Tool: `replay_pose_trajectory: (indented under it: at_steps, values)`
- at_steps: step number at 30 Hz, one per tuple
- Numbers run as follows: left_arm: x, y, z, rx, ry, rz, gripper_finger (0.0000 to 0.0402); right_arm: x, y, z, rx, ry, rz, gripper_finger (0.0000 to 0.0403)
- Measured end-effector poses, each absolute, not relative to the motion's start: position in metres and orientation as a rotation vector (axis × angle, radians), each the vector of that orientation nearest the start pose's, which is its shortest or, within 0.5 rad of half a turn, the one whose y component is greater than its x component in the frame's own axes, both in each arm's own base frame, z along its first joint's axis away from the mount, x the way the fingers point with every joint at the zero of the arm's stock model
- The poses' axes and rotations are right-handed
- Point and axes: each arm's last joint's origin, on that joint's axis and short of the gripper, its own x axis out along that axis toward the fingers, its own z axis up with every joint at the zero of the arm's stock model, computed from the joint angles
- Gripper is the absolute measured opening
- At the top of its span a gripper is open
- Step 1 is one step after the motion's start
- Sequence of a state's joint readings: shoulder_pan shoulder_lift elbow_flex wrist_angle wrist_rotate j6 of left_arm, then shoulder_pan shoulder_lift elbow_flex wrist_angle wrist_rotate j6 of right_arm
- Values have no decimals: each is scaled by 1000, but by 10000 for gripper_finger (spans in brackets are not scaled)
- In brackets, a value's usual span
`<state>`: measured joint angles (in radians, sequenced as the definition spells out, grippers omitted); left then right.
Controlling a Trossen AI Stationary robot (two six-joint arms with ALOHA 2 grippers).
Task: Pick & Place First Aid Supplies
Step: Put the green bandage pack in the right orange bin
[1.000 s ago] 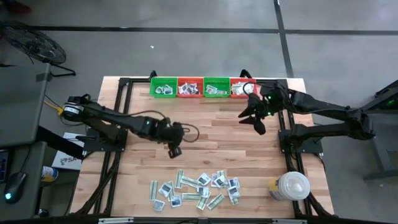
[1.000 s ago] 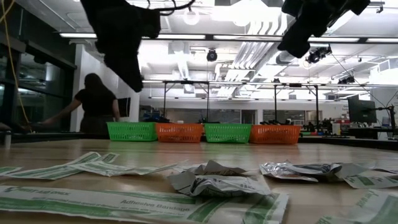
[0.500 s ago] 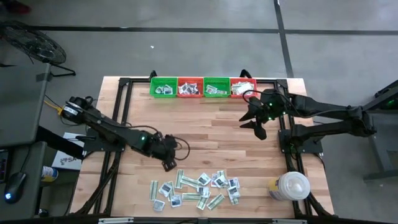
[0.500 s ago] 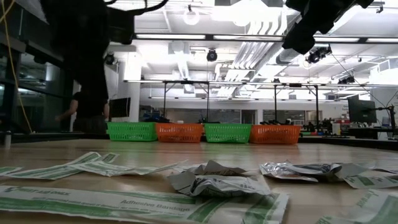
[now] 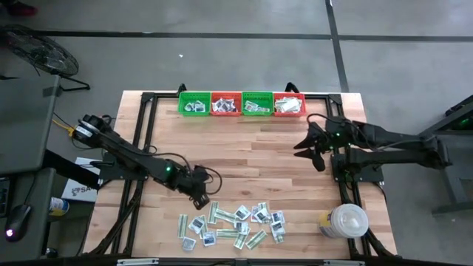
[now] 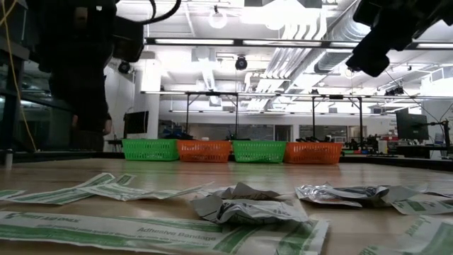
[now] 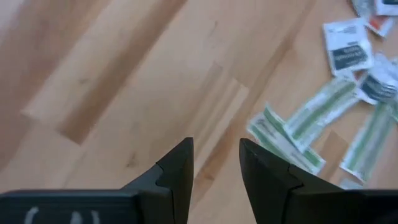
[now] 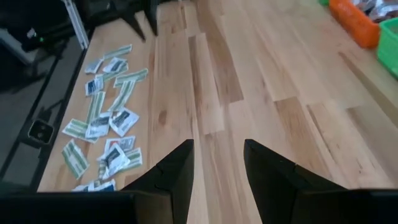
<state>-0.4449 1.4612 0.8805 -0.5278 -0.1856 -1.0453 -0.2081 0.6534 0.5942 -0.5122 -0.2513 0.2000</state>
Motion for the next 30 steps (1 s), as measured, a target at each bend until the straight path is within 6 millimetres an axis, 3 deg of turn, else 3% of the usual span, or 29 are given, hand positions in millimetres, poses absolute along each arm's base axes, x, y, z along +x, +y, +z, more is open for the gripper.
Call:
replay_pose_trajectory:
  at_steps: [6,10,20,30]
  values:
    - [250,-113,175,-731,1017,192,126,128,-16,256,346,515,-36,133]
    - [244,-111,158,-777,1006,207,133,127,-14,257,350,500,-35,133]
    - [236,-109,141,-904,942,128,202,127,-8,257,350,502,-45,133]
    - [231,-105,132,-1044,856,147,196,128,-4,258,345,491,-59,133]
